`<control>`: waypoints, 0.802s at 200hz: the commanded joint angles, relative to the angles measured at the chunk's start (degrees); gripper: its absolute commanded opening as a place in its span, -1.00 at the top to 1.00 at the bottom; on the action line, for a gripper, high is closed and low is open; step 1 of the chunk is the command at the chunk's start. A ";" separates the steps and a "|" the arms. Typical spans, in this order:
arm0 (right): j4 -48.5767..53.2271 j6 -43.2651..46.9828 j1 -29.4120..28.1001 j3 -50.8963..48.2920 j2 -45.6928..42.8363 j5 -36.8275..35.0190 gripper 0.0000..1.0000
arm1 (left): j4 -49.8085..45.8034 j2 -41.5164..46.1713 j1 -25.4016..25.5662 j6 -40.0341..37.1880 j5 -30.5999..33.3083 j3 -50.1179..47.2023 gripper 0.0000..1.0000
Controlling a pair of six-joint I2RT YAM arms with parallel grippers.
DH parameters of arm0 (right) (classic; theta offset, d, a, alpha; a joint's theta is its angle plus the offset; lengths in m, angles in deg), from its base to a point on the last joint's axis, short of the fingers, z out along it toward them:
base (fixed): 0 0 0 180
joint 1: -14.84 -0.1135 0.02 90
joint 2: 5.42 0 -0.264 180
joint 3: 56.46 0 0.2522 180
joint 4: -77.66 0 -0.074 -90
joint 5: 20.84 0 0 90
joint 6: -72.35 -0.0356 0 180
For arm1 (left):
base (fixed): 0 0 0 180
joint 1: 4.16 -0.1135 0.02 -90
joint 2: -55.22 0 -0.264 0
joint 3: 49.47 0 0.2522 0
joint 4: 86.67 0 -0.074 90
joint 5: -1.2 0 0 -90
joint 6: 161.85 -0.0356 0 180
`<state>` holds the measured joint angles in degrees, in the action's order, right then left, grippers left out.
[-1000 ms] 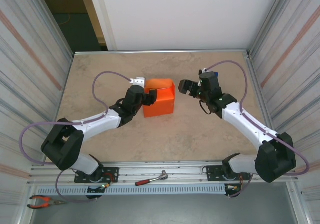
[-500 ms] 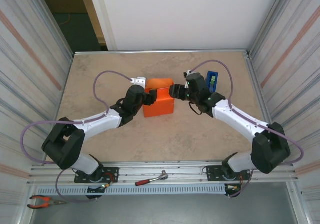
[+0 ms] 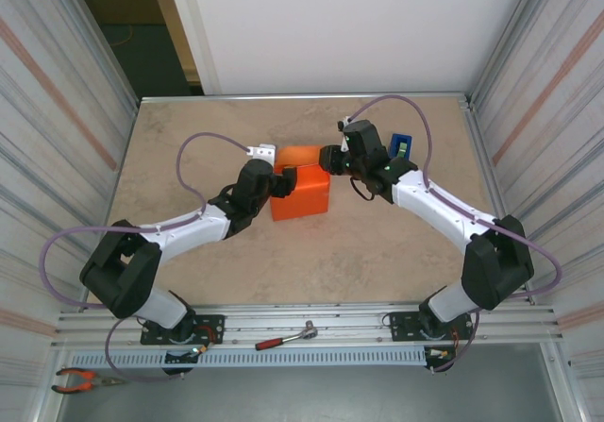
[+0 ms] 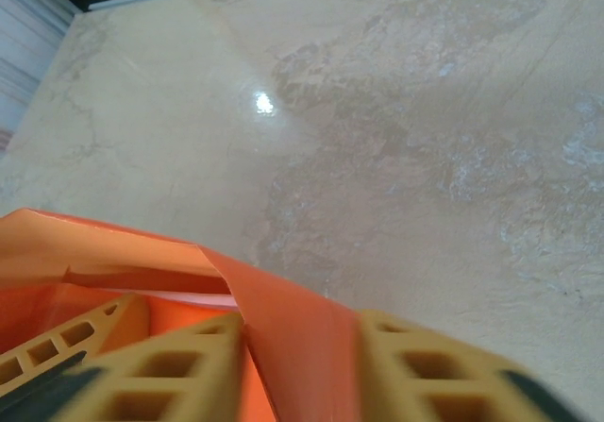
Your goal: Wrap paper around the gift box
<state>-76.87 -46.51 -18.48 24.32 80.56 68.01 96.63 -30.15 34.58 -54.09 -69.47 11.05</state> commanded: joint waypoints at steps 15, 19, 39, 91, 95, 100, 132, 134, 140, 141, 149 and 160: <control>0.97 0.61 0.67 2.06 0.71 1.39 -0.08 | -2.83 -1.70 -0.42 -1.46 -0.25 0.79 -0.56; 1.11 0.50 0.71 2.14 0.61 1.40 -0.37 | -2.82 -1.70 -0.38 -1.42 -0.26 0.83 -0.56; 1.24 -0.12 0.71 1.45 -0.37 1.82 -0.63 | -2.99 -1.77 -0.42 -1.51 -0.49 1.05 -0.56; -3.62 -2.97 -0.52 -6.62 -3.46 0.67 -0.76 | -3.39 -1.62 -0.42 -1.69 -0.70 1.41 -0.56; -4.18 -3.22 -0.56 -7.05 -3.23 0.62 -0.75 | -3.48 -1.57 -0.42 -1.68 -0.69 1.40 -0.56; -5.11 -3.53 -0.65 -7.58 -3.03 0.45 -0.74 | -3.50 -1.58 -0.36 -1.75 -0.78 1.40 -0.56; -10.91 -3.92 -2.09 -10.03 0.57 -3.87 -0.63 | -3.81 -1.54 -0.37 -1.85 -0.83 1.40 -0.56; -11.35 -3.97 -2.21 -10.13 0.72 -4.17 -0.63 | -3.79 -1.51 -0.41 -1.89 -0.80 1.40 -0.56; -12.90 -4.05 -2.32 -10.84 1.36 -4.70 -0.60 | -3.74 -1.47 -0.41 -1.87 -0.76 1.36 -0.56; -13.18 -4.07 -2.30 -10.90 1.51 -4.85 -0.60 | -3.68 -1.47 -0.42 -1.86 -0.73 1.34 -0.56; -14.48 -4.55 -2.40 -11.83 2.16 -5.81 -0.56 | -3.79 -1.48 -0.42 -1.90 -0.72 1.29 -0.56; -15.16 -5.26 -2.43 -12.52 3.10 -6.64 -0.49 | -3.88 -1.48 -0.40 -1.76 -0.66 1.18 -0.56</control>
<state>-86.95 -49.81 -20.47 13.75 81.61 65.56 95.87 -30.41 34.54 -54.31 -69.86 11.75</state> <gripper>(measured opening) 0.772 0.780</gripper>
